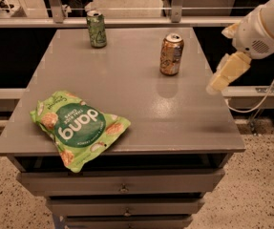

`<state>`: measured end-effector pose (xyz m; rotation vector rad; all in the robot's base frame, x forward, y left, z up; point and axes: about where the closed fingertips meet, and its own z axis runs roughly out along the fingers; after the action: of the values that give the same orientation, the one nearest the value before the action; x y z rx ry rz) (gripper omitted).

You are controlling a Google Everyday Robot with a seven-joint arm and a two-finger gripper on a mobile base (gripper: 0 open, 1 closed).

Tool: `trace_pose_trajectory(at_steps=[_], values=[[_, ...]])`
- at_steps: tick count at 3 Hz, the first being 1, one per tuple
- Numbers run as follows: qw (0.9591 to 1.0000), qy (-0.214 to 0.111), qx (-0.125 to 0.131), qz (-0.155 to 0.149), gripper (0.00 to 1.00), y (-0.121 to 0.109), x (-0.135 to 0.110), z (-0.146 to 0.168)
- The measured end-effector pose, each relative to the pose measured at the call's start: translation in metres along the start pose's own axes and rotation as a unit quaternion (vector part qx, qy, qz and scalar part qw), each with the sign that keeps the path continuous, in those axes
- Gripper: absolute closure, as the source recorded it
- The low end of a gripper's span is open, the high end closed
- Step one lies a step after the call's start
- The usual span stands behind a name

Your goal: Move orange can near green rice chip bag

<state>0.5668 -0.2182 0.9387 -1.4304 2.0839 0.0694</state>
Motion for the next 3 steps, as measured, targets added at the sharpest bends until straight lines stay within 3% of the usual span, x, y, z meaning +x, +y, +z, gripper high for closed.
trace_pose_trajectory(at_steps=[1,2,3], values=[[0.9966,-0.075,-0.001,0.032,0.00,-0.035,-0.017,0.040],[0.9871,-0.146,-0.009,0.065,0.00,-0.061,-0.040,0.074],[0.9709,-0.219,-0.026,0.094,0.00,-0.078,-0.062,0.105]])
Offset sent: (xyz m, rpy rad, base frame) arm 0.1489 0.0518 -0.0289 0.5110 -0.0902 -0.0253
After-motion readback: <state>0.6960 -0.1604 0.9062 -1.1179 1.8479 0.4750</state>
